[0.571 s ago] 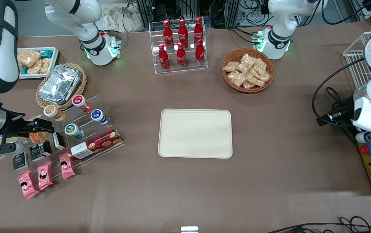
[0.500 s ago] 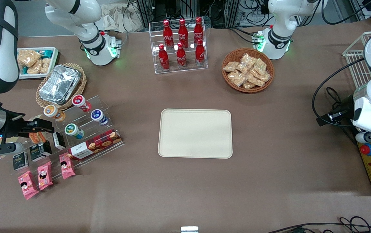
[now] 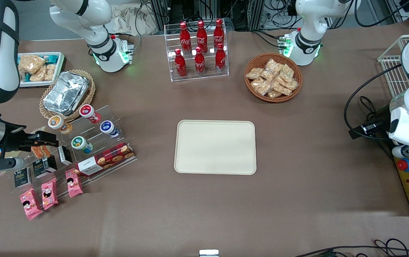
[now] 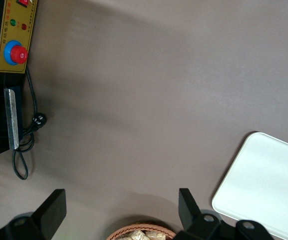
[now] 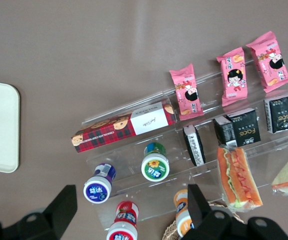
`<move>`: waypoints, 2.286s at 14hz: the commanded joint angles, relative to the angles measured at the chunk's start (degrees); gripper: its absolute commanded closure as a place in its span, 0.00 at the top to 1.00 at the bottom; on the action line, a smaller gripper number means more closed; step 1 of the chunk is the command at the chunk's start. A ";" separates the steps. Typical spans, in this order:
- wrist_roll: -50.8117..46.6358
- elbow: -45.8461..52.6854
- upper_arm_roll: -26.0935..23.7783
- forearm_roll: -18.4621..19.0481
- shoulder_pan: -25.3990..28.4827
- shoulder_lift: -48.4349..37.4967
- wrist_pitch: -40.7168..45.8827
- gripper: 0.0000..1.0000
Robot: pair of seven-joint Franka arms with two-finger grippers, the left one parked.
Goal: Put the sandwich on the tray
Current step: 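Move the right gripper to the wrapped triangular sandwich on the acrylic rack, then close the right gripper on the wrapped sandwich's crust edge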
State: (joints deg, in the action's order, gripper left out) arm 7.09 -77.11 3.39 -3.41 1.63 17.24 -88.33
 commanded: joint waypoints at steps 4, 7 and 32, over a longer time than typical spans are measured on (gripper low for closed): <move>0.02 -1.29 -0.40 1.03 -4.07 -1.16 0.62 0.98; -0.32 -1.38 -0.05 1.03 -6.02 -0.98 0.35 0.98; -12.98 -4.37 9.09 -1.43 -18.33 7.63 -7.47 0.98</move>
State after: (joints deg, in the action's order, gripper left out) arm -5.07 -81.37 12.97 -3.77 -16.33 24.56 -94.99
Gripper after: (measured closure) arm 0.022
